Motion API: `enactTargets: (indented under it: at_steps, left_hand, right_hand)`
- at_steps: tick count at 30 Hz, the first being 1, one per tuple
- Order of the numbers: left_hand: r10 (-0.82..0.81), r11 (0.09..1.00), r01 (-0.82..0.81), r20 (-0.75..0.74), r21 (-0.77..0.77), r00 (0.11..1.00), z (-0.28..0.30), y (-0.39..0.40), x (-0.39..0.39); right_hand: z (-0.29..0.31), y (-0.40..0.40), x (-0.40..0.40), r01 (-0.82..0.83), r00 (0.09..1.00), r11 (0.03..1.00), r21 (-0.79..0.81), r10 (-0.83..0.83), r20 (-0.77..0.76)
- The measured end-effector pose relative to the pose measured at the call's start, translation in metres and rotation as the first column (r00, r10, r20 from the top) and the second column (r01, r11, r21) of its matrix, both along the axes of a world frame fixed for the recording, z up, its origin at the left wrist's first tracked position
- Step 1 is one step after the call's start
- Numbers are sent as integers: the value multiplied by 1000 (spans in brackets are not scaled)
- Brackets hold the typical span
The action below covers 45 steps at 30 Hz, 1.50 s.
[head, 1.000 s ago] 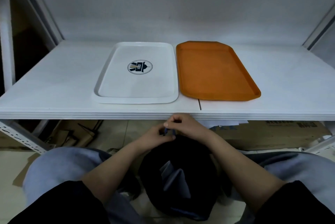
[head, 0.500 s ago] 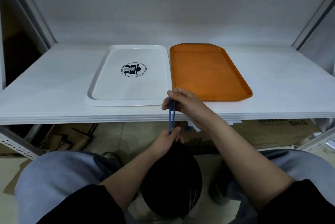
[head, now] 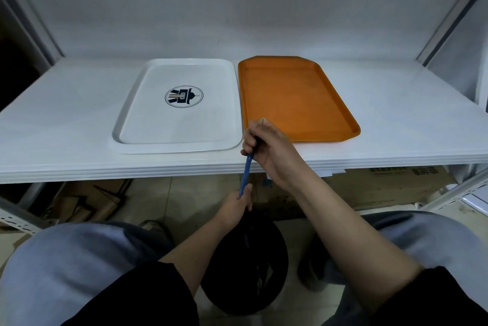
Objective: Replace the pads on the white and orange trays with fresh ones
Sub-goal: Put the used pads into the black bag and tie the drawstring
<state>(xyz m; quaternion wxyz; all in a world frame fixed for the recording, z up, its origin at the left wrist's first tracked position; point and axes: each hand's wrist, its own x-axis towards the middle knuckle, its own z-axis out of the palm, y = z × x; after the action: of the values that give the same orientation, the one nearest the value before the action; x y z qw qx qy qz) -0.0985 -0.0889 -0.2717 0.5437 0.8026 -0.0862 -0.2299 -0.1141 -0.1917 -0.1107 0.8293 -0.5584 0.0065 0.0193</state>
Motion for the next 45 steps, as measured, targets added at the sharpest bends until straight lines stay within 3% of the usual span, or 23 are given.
enactTargets:
  at_steps: [1,3,5,7,8,10,12,14,16,18,23,30,35,40,43,45]
  left_hand:
    - [-5,1000,5,-3,-6,1000,-2,0,0]
    - [-18,999,18,-23,-27,1000,-3,1,-2]
    - [-13,998,11,-50,-54,999,1,3,-3]
    - [4,997,-6,-27,-79,1000,9,5,1]
    - [2,996,-2,-9,-84,1000,11,7,3]
    - [-17,997,18,15,-73,1000,14,11,7]
    - [-13,998,14,28,-55,1000,17,15,8]
    - [-30,998,32,44,-53,999,20,18,7]
    - [-68,996,72,81,-53,994,26,19,5]
    - [-96,993,102,96,-53,991,32,20,3]
    - [-136,986,139,36,-88,990,42,27,4]
    - [-158,985,144,-150,-97,976,62,32,10]
    - [-183,982,186,-194,-4,964,70,41,0]
    - [-246,914,312,-257,259,935,59,74,-19]
    - [-303,770,353,-182,531,935,52,97,-31]
    - [-373,721,355,-99,595,922,51,102,-40]
  right_hand:
    - [-1,-1,0,-2,1000,999,-36,3,15]
    - [-1,-4,1,-8,999,963,-269,19,41]
    - [-1,-9,2,-23,999,869,-494,43,29]
    - [-7,-13,-1,69,996,784,-617,-20,87]
    - [-12,-13,-7,200,977,713,-672,-90,196]
    - [-28,-14,-25,496,858,476,-726,-142,493]
    - [-50,-11,-47,590,769,275,-759,96,632]
    - [-77,-4,-68,590,654,96,-802,526,544]
    - [-108,5,-84,518,499,-8,-856,815,294]
    - [-133,12,-96,466,398,-97,-879,911,110]
    - [-156,28,-104,415,386,-318,-853,910,-152]
    - [-161,30,-111,368,412,-499,-785,844,-343]
    - [-169,28,-112,378,445,-582,-720,796,-409]
    - [-160,18,-101,303,572,-509,-806,774,-273]
    - [-149,10,-90,242,666,-418,-876,728,-163]
    - [-144,7,-84,215,716,-374,-902,688,-114]
